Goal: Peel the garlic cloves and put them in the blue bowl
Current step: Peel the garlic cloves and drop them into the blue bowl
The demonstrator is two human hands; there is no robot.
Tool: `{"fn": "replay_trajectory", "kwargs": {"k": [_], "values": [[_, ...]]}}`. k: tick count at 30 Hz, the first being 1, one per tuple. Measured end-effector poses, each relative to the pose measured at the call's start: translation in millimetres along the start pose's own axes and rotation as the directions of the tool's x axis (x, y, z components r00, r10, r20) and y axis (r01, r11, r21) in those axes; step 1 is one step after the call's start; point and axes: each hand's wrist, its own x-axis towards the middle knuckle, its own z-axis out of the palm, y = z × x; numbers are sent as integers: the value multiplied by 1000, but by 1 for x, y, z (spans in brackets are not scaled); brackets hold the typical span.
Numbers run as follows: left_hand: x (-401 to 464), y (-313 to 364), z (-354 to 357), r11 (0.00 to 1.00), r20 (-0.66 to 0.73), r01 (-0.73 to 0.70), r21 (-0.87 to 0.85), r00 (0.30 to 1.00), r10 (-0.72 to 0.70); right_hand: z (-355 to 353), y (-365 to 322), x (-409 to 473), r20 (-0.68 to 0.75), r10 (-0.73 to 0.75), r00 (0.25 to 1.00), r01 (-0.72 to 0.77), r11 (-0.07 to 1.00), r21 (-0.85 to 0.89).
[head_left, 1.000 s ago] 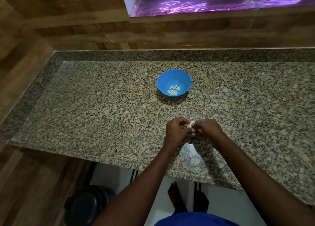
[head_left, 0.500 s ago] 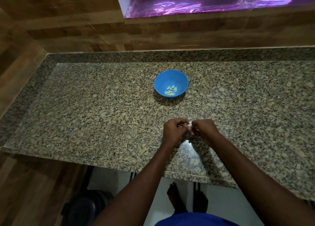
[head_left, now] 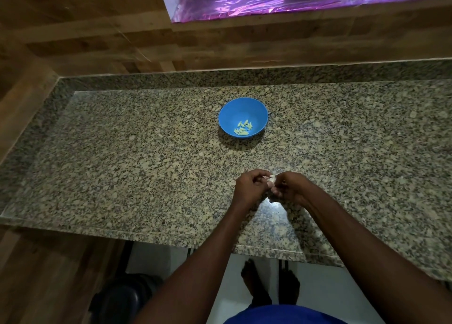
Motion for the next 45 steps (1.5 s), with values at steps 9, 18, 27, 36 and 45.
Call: {"fn": "replay_trajectory", "kwargs": {"k": [9,18,27,36,45], "values": [[11,-2,0,994,-234,112,17,967,-105,-18,8,3,33,-54,998,50,994,102],[0,5,8,912,-230,-88,400,954,193,-36,21,-3,97,-171,980,159,979,124],[-17,10,39,999,-63,0,42,998,2,-40,26,-4,-13,-69,998,70,970,234],[-12,12,29,985,-14,98,-143,995,-101,-61,37,-9,-89,-444,892,347,797,-495],[-7,13,29,998,119,63,10,991,-64,-61,29,-12,205,-697,687,522,278,-806]]}}
